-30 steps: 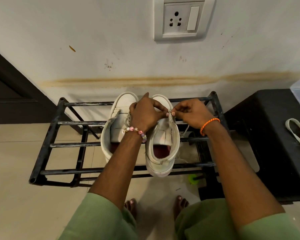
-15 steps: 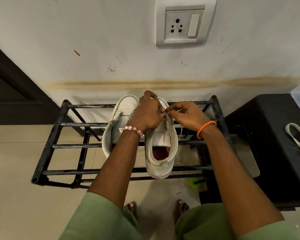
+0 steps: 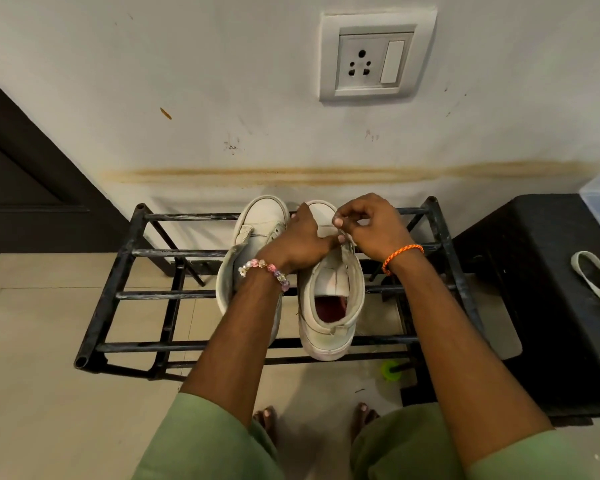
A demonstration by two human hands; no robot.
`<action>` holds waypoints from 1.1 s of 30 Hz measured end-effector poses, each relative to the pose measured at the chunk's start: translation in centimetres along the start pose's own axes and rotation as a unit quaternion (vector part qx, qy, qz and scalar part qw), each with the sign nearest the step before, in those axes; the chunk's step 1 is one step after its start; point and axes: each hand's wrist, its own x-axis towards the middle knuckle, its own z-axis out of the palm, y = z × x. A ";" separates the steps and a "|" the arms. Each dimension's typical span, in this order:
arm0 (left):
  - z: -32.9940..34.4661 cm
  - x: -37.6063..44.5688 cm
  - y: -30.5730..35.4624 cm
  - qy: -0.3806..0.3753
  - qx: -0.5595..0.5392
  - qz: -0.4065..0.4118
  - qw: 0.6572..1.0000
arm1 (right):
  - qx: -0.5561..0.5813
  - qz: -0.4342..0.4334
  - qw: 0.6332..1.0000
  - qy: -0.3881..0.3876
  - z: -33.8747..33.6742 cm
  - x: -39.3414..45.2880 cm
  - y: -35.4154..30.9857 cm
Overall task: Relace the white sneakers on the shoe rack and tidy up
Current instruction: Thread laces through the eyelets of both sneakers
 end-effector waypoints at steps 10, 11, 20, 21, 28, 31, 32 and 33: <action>0.1 -0.2 -0.2 -0.004 -0.010 -0.016 1.000 | 0.658 -0.035 0.752 -0.018 -3.7 -0.4 -7.2; 0.0 -0.3 -0.2 -0.007 -0.037 -0.018 0.999 | 0.630 -0.025 0.776 -0.006 -3.4 -0.2 -7.0; -2.5 -0.5 -0.7 0.053 -0.108 -0.109 0.987 | -0.049 0.072 0.995 -0.046 0.8 0.3 -2.0; -2.5 -0.5 -0.8 0.054 -0.105 -0.110 0.987 | -0.090 0.066 0.993 -0.046 0.9 0.2 -1.9; -3.4 -0.6 -1.1 0.063 -0.089 -0.095 0.989 | -0.144 0.027 0.988 -0.052 1.6 0.0 -2.8; -3.2 -0.6 -1.6 0.108 0.005 -0.026 0.994 | -0.142 0.020 0.988 -0.047 2.0 -0.1 -2.7; -2.9 -0.5 -1.7 0.120 0.039 -0.003 0.992 | -0.147 0.015 0.988 -0.048 2.0 0.0 -2.7; -2.8 -0.5 -1.7 0.128 0.061 0.012 0.990 | -0.151 0.008 0.987 -0.048 2.1 0.0 -2.6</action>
